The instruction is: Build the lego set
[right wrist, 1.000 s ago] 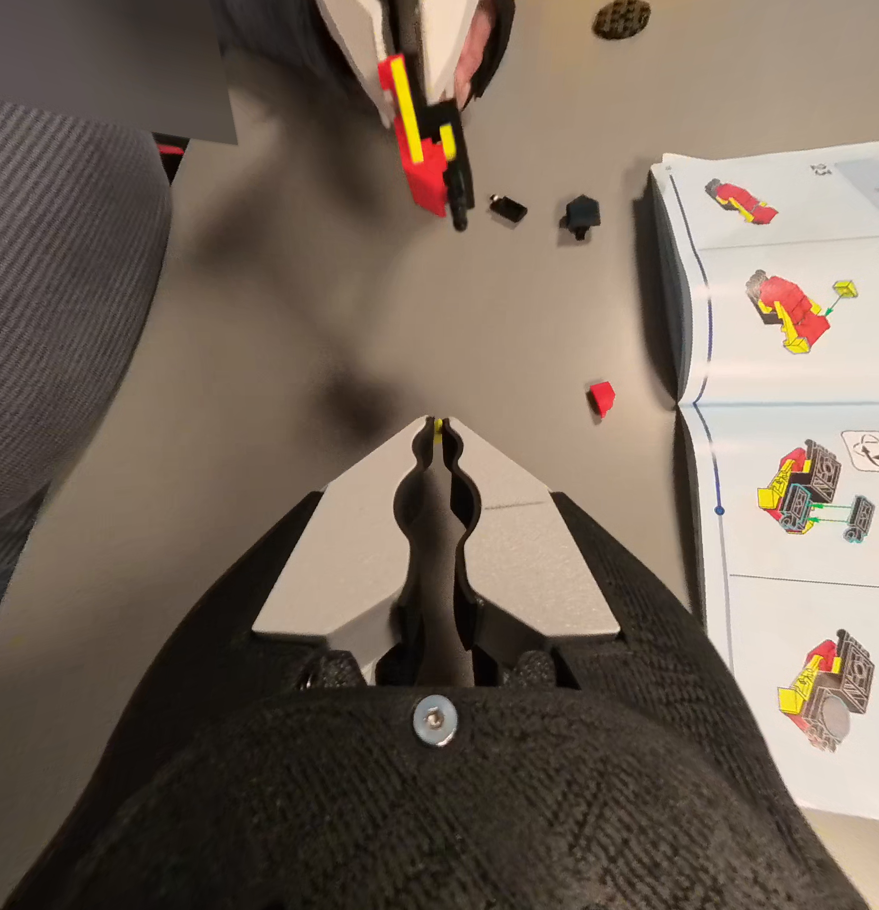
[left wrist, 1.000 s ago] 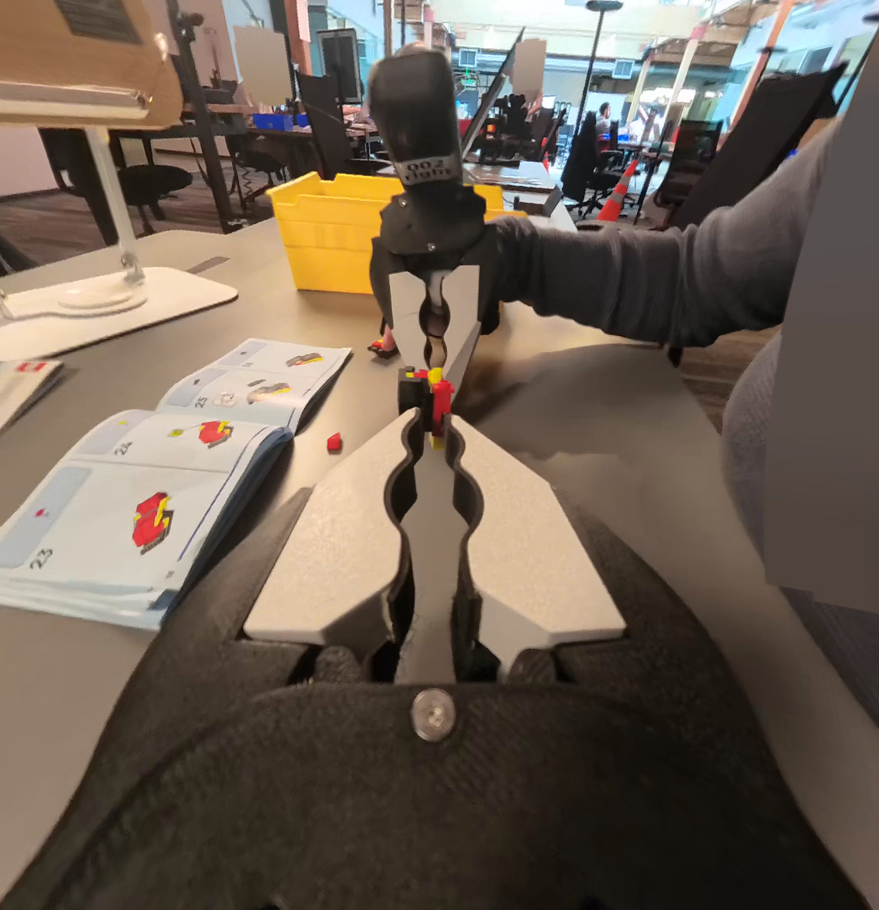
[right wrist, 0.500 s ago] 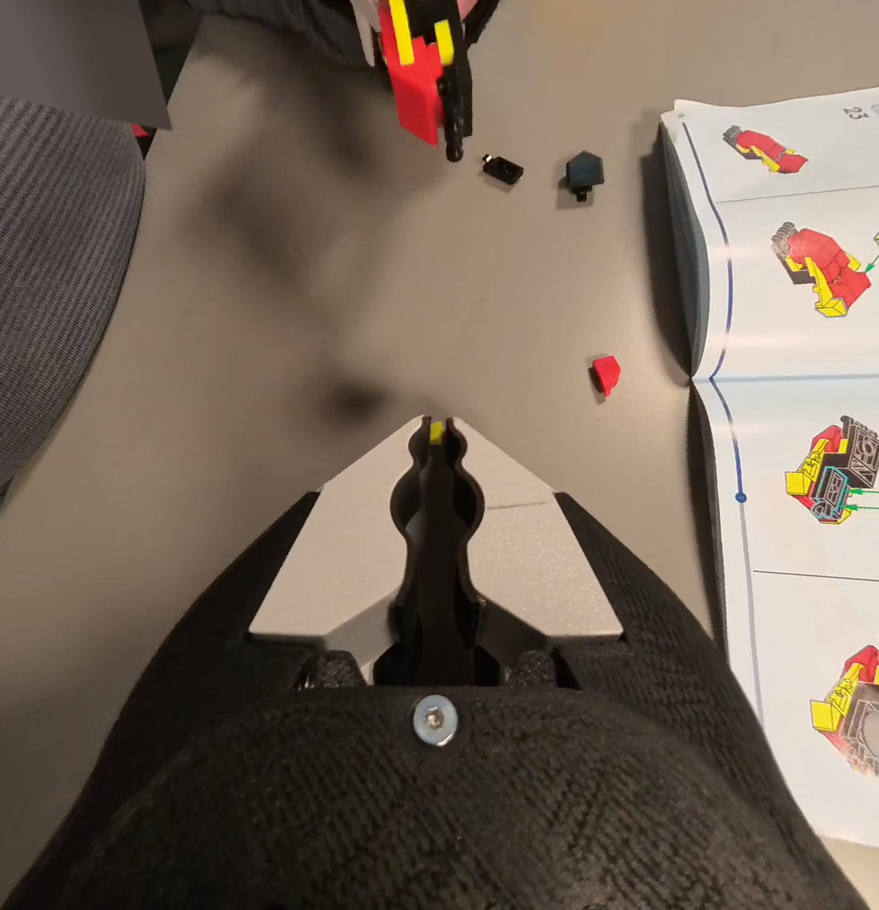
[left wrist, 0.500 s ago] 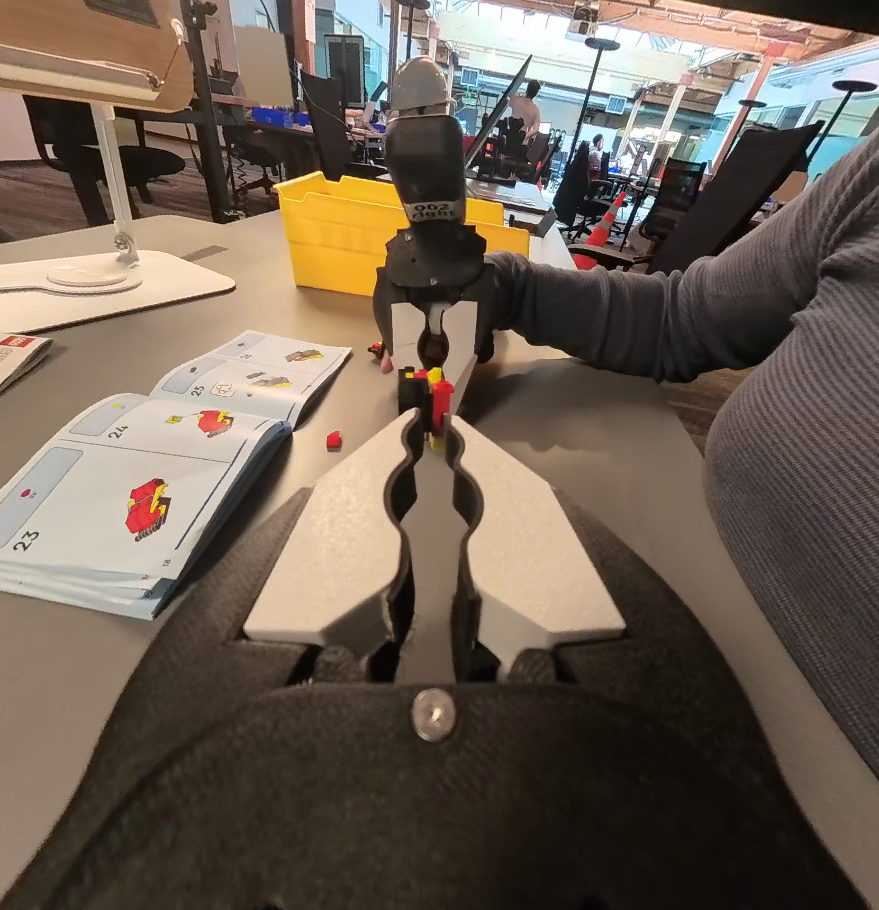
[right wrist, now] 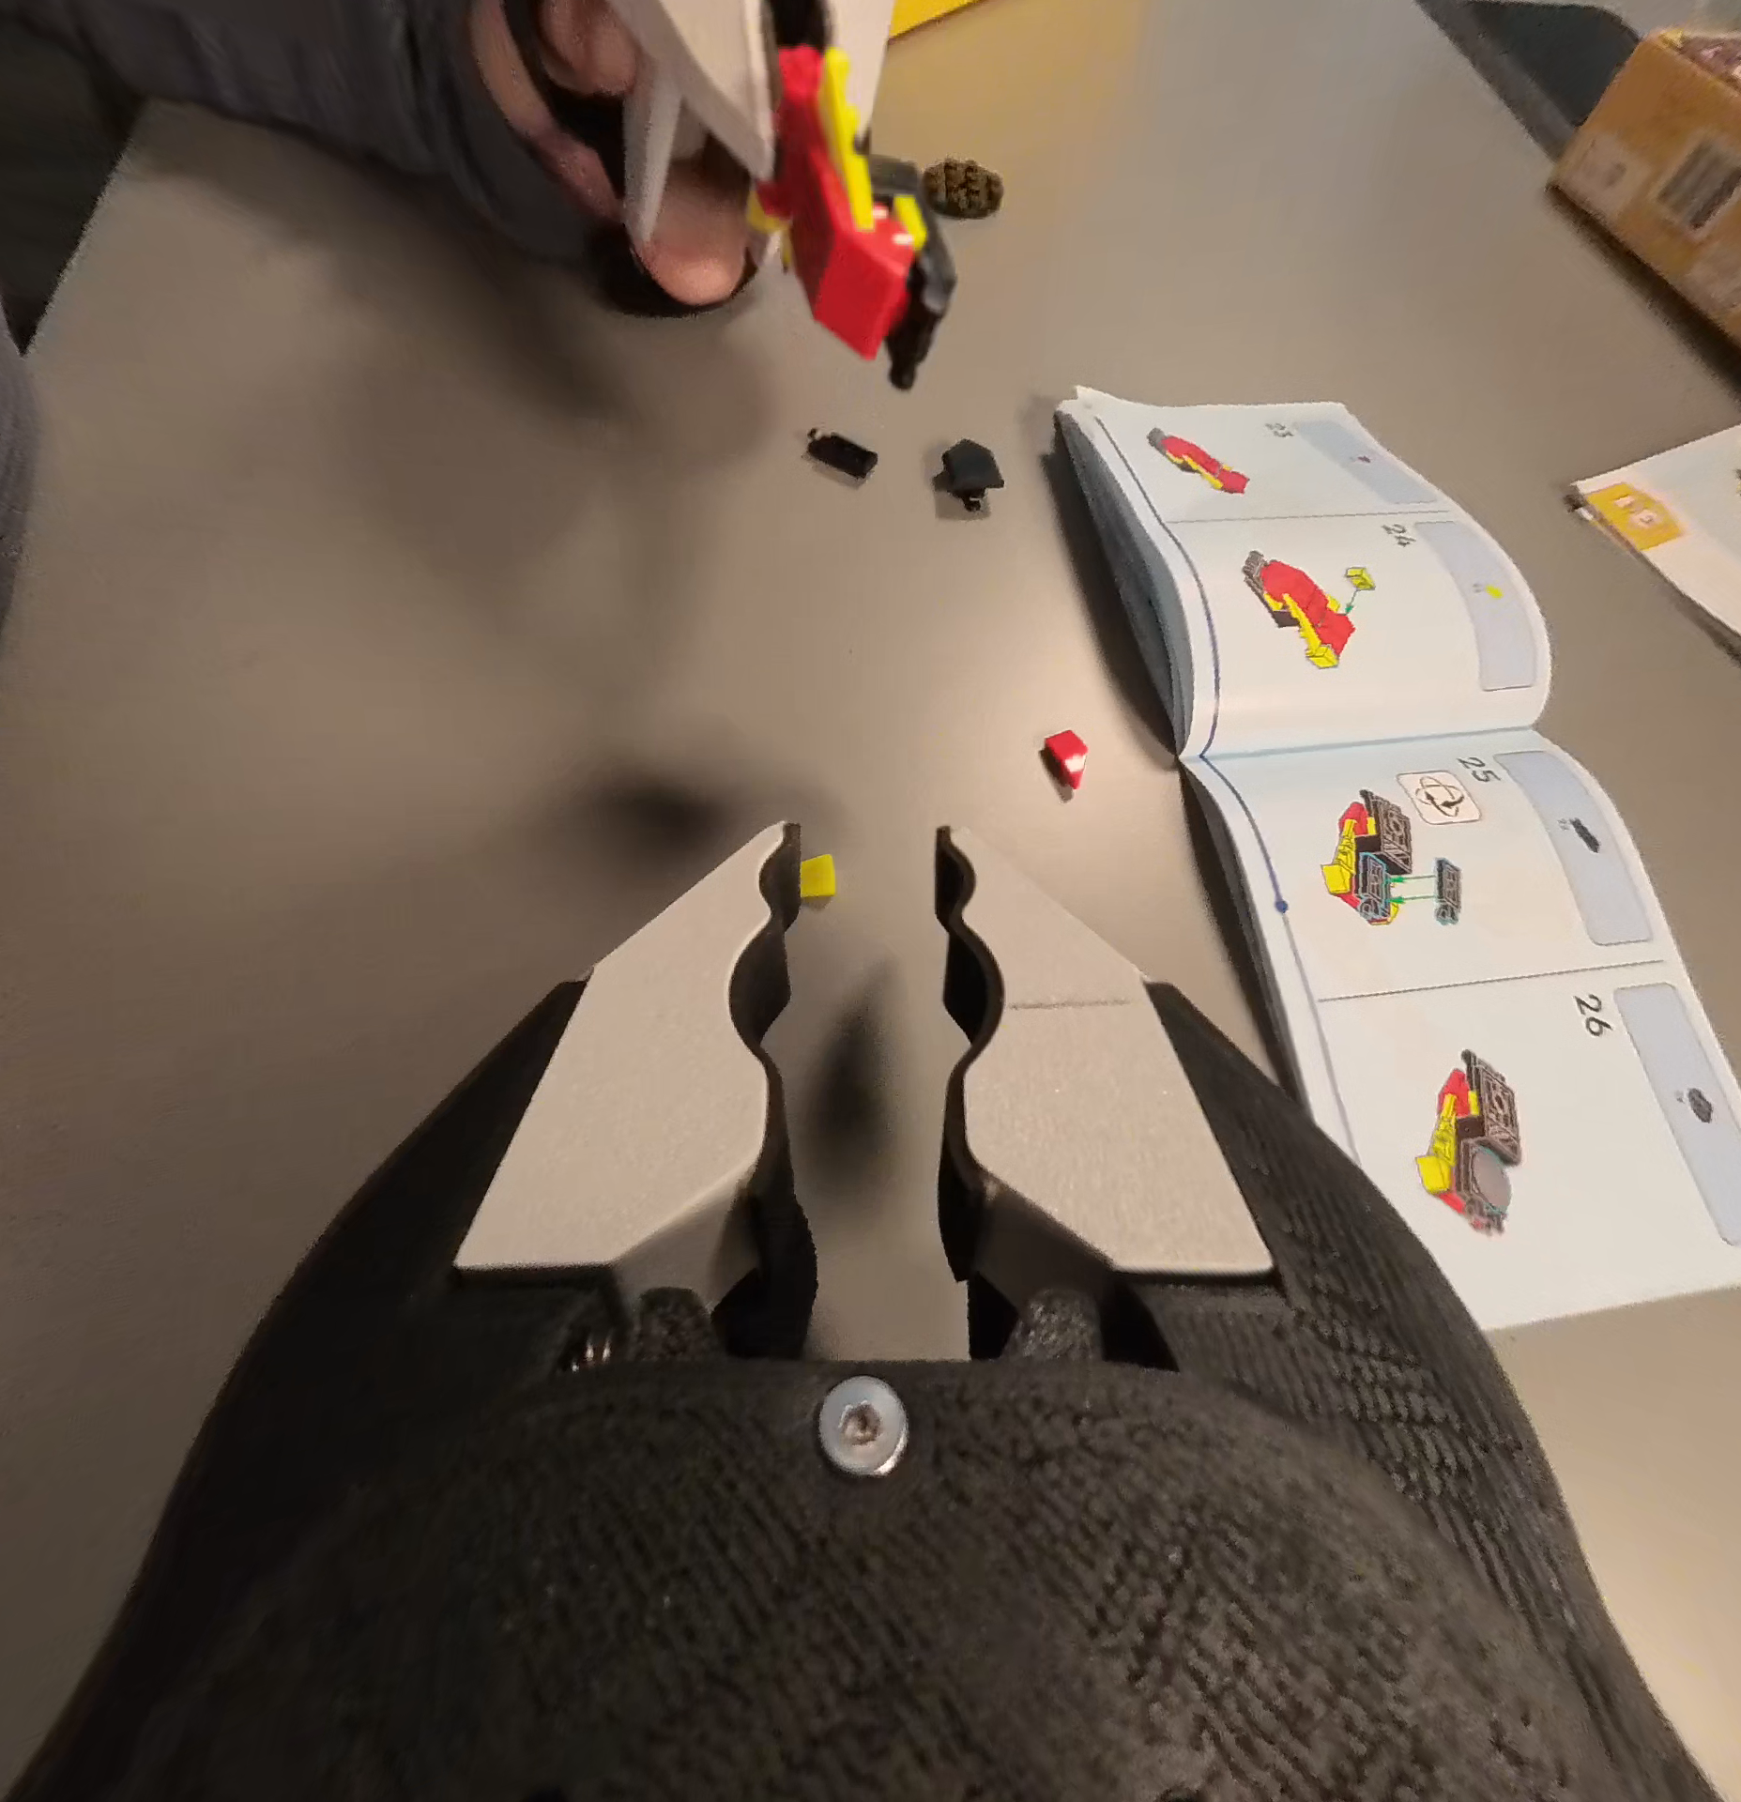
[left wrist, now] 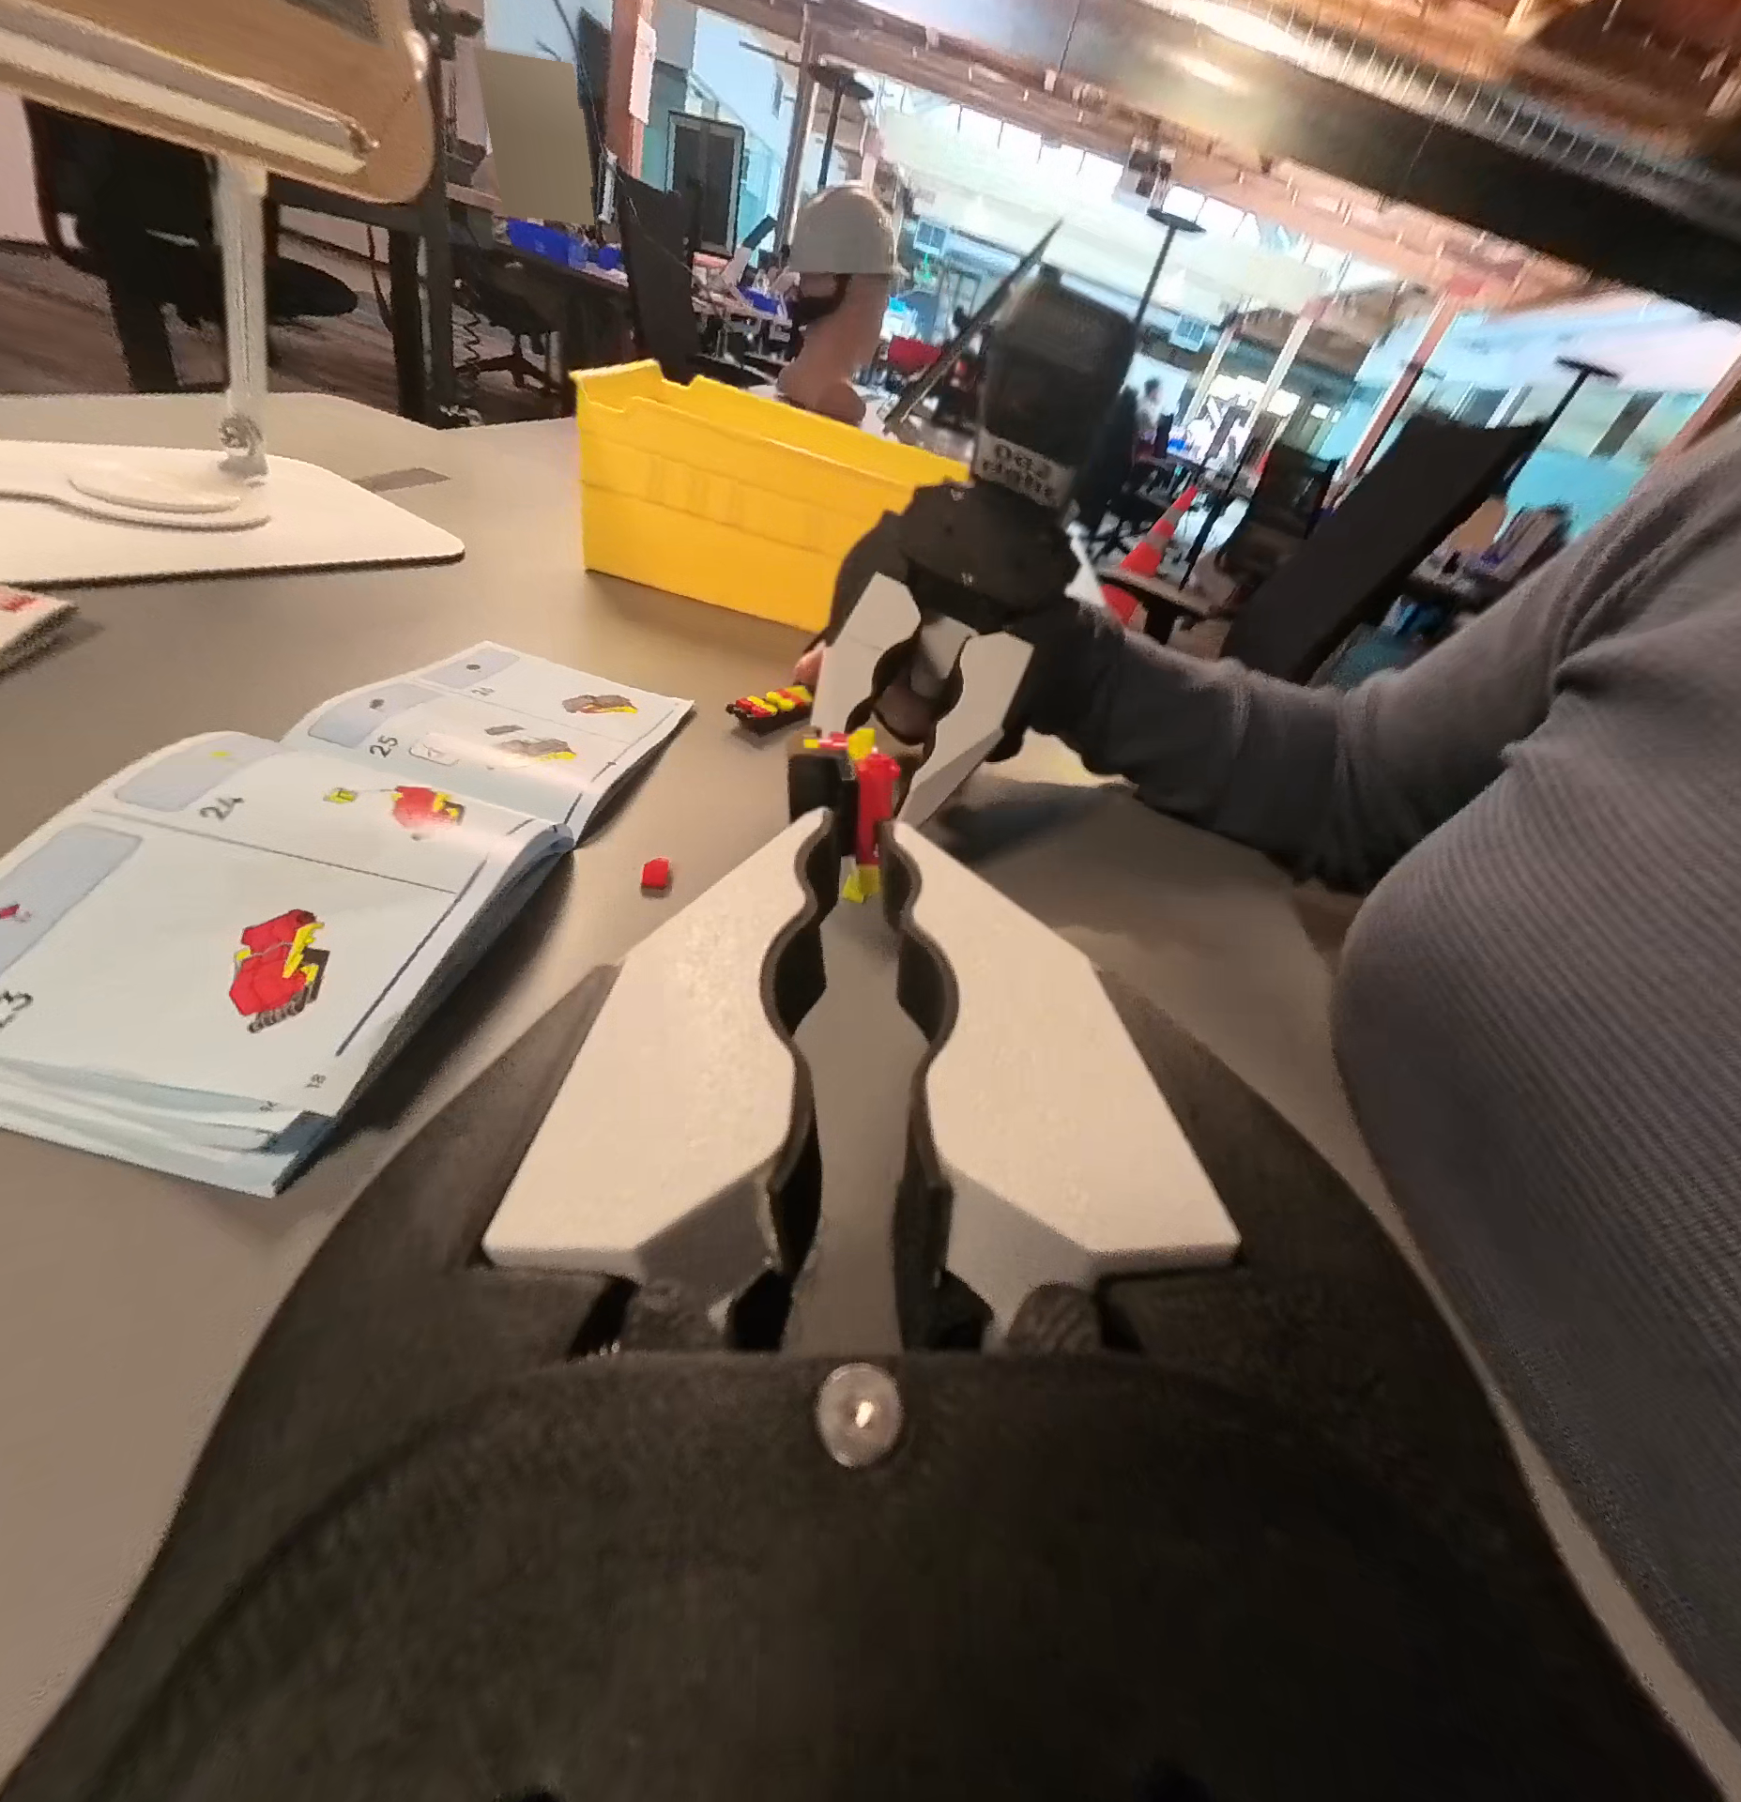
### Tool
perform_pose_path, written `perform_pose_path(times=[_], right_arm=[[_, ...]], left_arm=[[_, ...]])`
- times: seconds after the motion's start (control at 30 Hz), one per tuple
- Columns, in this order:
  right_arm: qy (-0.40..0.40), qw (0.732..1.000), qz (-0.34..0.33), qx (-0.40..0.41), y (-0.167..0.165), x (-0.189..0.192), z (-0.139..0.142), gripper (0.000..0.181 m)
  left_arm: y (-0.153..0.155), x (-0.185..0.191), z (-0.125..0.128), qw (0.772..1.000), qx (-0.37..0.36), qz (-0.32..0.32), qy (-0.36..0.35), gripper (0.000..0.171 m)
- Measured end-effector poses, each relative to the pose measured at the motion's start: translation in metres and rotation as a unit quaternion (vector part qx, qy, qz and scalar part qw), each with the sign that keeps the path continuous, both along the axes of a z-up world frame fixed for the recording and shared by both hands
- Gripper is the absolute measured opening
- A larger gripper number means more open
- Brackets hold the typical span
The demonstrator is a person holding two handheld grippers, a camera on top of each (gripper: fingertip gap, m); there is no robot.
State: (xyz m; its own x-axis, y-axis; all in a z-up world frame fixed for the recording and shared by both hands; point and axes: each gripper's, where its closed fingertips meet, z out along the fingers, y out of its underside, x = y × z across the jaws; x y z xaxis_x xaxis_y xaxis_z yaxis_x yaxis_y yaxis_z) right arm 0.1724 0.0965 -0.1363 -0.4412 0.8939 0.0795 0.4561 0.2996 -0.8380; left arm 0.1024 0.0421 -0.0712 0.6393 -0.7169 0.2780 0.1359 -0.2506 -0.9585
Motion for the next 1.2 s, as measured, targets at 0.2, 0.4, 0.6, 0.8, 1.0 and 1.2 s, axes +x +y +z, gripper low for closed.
perform_pose_path(times=[0.2, 0.4, 0.6, 0.8, 1.0, 1.2], right_arm=[[0.002, 1.0, -0.01, -0.004, -0.007, 0.001, -0.001, 0.028], [0.004, 0.999, -0.031, 0.009, -0.006, 0.0, -0.004, 0.034], [-0.01, 0.998, -0.042, 0.048, -0.003, 0.001, -0.012, 0.034], [-0.02, 0.995, -0.07, 0.064, 0.011, 0.004, -0.017, 0.032], [-0.011, 0.996, -0.077, 0.044, 0.006, 0.001, -0.012, 0.031], [-0.025, 0.995, -0.07, 0.067, -0.004, -0.003, -0.019, 0.033]], left_arm=[[0.004, -0.01, 0.006, 0.993, -0.05, -0.013, -0.107, 0.006], [0.005, -0.013, 0.007, 0.989, -0.064, -0.019, -0.134, 0.006], [0.005, -0.012, 0.006, 0.989, -0.065, -0.021, -0.13, 0.006], [0.004, -0.011, 0.005, 0.99, -0.065, -0.02, -0.123, 0.006], [0.004, -0.009, 0.003, 0.991, -0.065, -0.02, -0.113, 0.006], [0.003, -0.007, 0.003, 0.992, -0.063, -0.022, -0.104, 0.007]])
